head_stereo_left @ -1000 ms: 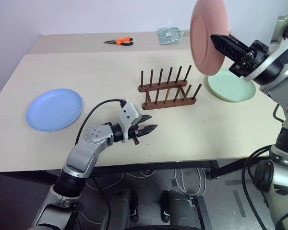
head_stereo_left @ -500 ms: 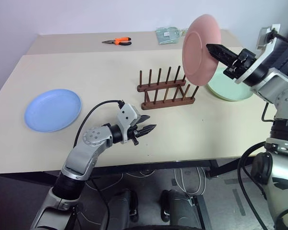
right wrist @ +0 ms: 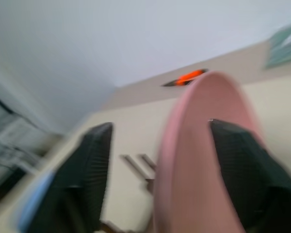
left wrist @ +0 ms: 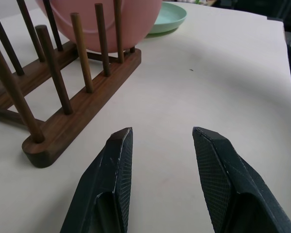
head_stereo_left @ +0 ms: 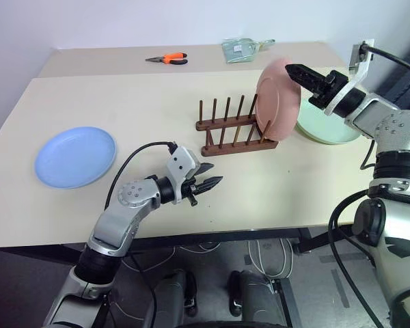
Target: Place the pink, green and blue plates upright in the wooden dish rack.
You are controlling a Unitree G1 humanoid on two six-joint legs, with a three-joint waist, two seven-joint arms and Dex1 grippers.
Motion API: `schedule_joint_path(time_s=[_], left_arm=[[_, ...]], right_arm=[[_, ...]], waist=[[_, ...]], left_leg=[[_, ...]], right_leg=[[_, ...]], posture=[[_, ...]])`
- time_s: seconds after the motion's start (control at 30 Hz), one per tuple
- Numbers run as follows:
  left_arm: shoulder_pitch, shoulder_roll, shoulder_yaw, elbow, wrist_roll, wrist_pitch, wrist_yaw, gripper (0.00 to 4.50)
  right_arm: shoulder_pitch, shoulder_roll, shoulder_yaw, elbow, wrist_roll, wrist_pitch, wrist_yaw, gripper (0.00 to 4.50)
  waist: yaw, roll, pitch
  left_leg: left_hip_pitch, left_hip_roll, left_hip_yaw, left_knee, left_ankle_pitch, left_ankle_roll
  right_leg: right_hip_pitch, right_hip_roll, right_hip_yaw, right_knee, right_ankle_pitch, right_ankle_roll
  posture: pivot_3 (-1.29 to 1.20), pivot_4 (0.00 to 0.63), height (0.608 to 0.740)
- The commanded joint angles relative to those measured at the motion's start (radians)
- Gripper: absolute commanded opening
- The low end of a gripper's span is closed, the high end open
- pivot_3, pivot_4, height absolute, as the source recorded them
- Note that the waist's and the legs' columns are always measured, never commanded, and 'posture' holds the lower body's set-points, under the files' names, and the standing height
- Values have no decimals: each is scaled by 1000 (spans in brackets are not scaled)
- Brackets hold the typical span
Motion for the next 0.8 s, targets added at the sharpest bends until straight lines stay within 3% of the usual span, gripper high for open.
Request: schedule_joint_path(time_s=[0.03,0.2,0.3,0.4,0.6,0.8], left_arm=[[11,9,29,-48,-7,-9,12,1996],[23,17,35,-57,-13,-5,18,1996],[22,21,33,-48,-12,-8,10,1996],[1,15,22,-25,-8,-14,-2,1996],[-22,8,21,-1,-6,-19,-10,1996],[0,19,31,-24,-5,-12,-3,1996]], right_arm=[[55,-79,-46,-100,-73,-181,19,3055],[175,-157,-150,-128,-56,-202,18,3055],[266,-194,-68,-115,-176,-290,42,3055],[296,-209,116,5,-409,-470,27,3055],[150,-184,338,393,-704,-772,-65,3055],[13,-125,410,651,-828,-846,-167,3055]], waist=[[3,0,0],[0,0,0],[-4,0,0],[-14,0,0],[-9,1,0],[-10,1,0]], left_leg=[[0,0,0,0,0,0],[-1,0,0,0,0,0],[-1,1,0,0,0,0],[1,1,1,0,0,-1],[2,1,3,0,1,-2],[2,2,2,0,1,-2]], right_leg=[[0,0,0,0,0,0],[0,0,0,-1,0,1],[0,0,0,-1,0,1],[0,1,2,0,0,1],[0,2,3,0,0,1],[1,3,3,0,0,1]], posture=[[0,150,740],[0,150,740],[0,150,740],[0,150,740],[0,150,740],[0,150,740]])
